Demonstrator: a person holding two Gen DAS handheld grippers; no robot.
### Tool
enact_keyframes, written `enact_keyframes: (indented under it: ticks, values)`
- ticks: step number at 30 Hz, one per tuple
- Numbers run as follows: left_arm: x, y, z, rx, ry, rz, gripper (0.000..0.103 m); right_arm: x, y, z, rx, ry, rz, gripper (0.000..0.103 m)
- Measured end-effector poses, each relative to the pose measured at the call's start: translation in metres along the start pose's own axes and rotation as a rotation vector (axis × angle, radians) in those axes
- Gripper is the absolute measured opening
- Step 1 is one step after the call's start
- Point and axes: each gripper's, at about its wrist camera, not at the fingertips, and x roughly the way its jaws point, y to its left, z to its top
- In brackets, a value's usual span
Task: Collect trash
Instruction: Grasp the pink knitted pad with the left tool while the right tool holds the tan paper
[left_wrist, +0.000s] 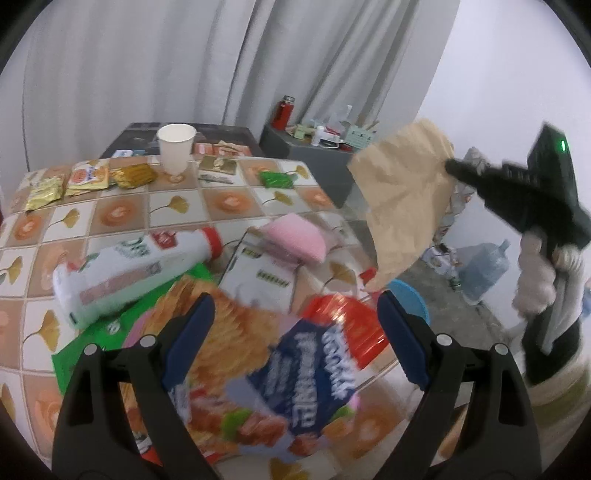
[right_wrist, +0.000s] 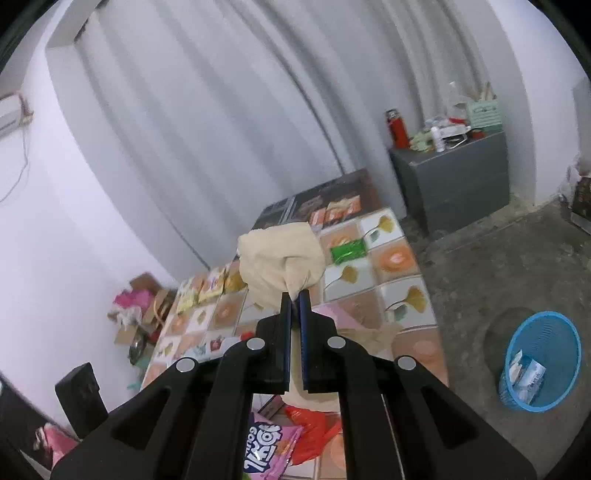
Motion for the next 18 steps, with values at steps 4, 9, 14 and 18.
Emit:
enact_keyframes:
  ticks: [4,9,14,18]
  values:
    - [0.008,-0.01,0.034,0.041,0.034,-0.025,0.085,-0.017,-0.012,0.003,0.028,-0.044,-0.018,0.005]
    - [0.053,-0.028,0.075,0.157,0.184,-0.088,0.085,-0.033,-0.03,0.003,0.071,-0.081,-0.036,0.005]
    - [0.126,-0.045,0.092,0.32,0.368,-0.084,0.085,-0.036,-0.05,0.0,0.125,-0.077,-0.045,0.005]
    - [0.178,-0.052,0.091,0.462,0.468,0.006,0.085,-0.035,-0.062,0.0,0.148,-0.071,-0.056,0.005]
